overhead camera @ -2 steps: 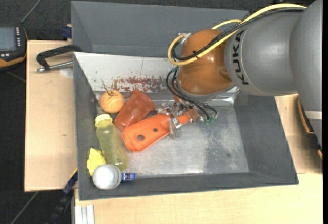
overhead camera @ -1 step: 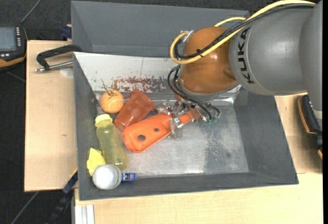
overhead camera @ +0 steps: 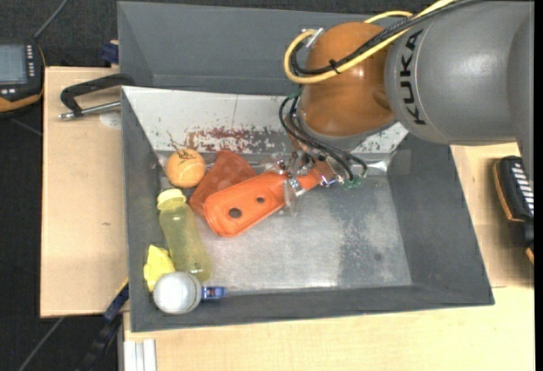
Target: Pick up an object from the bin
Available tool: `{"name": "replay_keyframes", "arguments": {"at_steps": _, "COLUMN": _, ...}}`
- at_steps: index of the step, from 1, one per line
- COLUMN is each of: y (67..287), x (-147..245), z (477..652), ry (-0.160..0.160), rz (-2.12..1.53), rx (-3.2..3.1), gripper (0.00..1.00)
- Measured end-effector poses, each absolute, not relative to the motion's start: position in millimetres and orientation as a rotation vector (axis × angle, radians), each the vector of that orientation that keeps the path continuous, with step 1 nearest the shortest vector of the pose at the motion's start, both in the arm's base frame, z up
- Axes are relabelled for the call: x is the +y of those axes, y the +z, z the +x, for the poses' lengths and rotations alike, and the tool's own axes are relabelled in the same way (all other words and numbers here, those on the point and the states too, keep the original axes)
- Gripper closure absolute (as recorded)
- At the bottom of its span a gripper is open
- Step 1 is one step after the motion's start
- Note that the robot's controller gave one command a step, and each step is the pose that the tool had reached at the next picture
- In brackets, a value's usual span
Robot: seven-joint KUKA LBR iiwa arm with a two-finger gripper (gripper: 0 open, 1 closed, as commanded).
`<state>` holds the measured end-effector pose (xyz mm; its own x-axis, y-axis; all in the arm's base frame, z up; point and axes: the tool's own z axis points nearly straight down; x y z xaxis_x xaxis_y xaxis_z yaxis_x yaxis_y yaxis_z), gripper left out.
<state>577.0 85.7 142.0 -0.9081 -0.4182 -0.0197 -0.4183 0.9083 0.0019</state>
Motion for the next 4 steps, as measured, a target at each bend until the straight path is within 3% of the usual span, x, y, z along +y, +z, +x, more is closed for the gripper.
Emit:
{"name": "replay_keyframes", "arguments": {"at_steps": 1, "y": 166, "x": 92, "z": 567.1, "ry": 0.009, "rz": -0.675, "rx": 3.048, "gripper": 1.00}}
{"name": "replay_keyframes", "arguments": {"at_steps": 2, "y": 176, "x": 93, "z": 561.1, "ry": 0.009, "rz": -0.703, "rx": 3.039, "gripper": 1.00}}
{"name": "replay_keyframes", "arguments": {"at_steps": 3, "y": 213, "x": 93, "z": 565.2, "ry": 0.011, "rz": -0.709, "rx": 3.040, "gripper": 1.00}}
{"name": "replay_keyframes", "arguments": {"at_steps": 4, "y": 274, "x": 90, "z": 568.6, "ry": 0.011, "rz": -0.694, "rx": 3.038, "gripper": 1.00}}
